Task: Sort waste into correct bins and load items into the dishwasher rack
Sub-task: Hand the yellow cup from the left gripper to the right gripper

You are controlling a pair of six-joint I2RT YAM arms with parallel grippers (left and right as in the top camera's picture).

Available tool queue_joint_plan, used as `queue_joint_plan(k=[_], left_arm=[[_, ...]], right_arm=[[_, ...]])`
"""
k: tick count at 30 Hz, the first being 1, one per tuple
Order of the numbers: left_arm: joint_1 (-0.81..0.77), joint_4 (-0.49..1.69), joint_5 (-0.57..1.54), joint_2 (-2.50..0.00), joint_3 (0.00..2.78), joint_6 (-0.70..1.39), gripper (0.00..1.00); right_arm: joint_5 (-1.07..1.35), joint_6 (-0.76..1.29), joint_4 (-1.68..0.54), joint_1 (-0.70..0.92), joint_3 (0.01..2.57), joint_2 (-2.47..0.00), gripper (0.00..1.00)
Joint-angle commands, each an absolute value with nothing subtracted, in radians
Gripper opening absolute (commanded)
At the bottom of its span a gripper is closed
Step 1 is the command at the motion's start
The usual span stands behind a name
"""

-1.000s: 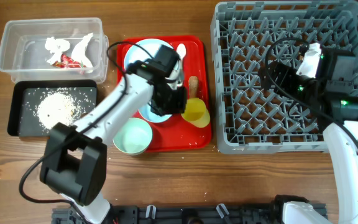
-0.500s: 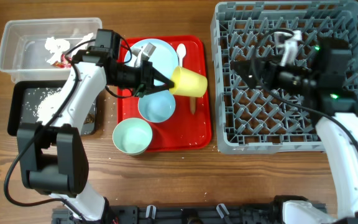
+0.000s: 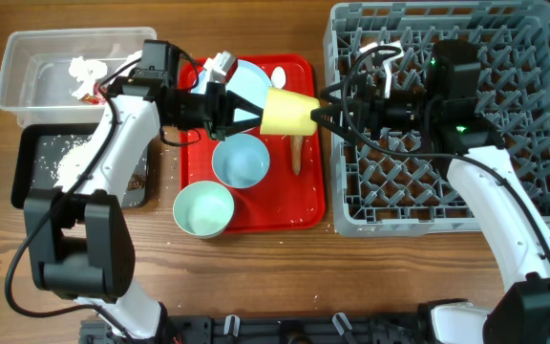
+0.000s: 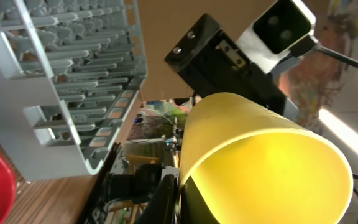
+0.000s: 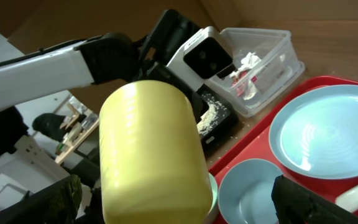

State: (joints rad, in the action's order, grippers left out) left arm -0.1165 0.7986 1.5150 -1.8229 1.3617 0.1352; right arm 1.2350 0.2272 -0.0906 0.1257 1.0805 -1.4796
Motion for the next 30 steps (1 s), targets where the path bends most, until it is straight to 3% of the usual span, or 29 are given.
queue_joint_plan(k=[1, 8, 18, 30], left_arm=[[-0.109, 0.792, 1.576, -1.833, 1.355, 0.120, 0.04], [-0.109, 0.793, 1.576, -1.833, 1.355, 0.120, 0.04], [-0.121, 0.792, 1.576, -1.833, 1.355, 0.119, 0.04], [-0.133, 0.791, 1.576, -1.833, 1.355, 0.119, 0.04]], right_arm=[[1.282, 0.237, -0.084, 0.147, 1.101, -1.491, 0.95], [1.280, 0.239, -0.038, 0.205, 1.101, -1.491, 0.82], [1.247, 0.264, -0.002, 0.245, 1.101, -1.491, 0.72], [1.228, 0.263, -0.006, 0.245, 1.101, -1.515, 0.73]])
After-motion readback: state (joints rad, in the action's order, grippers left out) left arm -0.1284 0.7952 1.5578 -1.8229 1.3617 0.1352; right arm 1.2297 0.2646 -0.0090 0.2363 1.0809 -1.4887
